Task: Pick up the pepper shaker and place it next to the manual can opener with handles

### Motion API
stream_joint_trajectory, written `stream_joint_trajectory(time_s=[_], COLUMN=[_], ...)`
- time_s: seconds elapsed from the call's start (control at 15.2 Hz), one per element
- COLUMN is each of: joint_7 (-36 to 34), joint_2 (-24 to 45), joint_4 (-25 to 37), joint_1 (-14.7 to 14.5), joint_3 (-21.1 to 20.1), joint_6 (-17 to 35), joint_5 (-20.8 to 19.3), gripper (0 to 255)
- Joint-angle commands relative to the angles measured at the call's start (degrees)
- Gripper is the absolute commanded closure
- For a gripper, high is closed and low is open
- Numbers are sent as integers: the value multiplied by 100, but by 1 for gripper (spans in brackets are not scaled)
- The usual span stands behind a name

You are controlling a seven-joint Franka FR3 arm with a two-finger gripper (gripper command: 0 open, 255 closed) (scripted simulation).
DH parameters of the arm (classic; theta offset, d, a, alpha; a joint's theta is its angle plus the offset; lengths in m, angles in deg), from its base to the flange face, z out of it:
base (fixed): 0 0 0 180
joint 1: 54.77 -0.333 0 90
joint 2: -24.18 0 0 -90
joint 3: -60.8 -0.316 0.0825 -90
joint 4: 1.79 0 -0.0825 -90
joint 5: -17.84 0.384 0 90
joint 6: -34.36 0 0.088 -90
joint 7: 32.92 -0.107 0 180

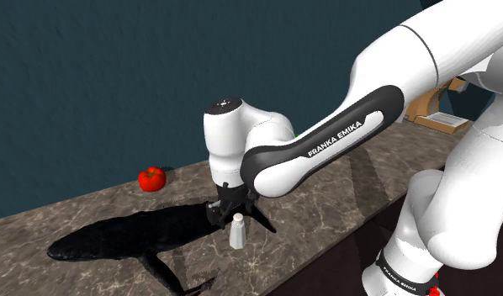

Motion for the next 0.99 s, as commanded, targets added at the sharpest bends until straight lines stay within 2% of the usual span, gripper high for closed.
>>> stream_joint_trajectory(time_s=[0.0, 0.13, 0.4, 0.92], joint_7=[0, 0, 119, 119], joint_2=[0, 0, -327, -327], joint_4=[0, 0, 443, 443], joint_1=[0, 0, -43, -43], joint_3=[0, 0, 2, 2], joint_6=[0, 0, -747, -747], joint_5=[0, 0, 168, 168], gripper=[0, 0, 0, 0])
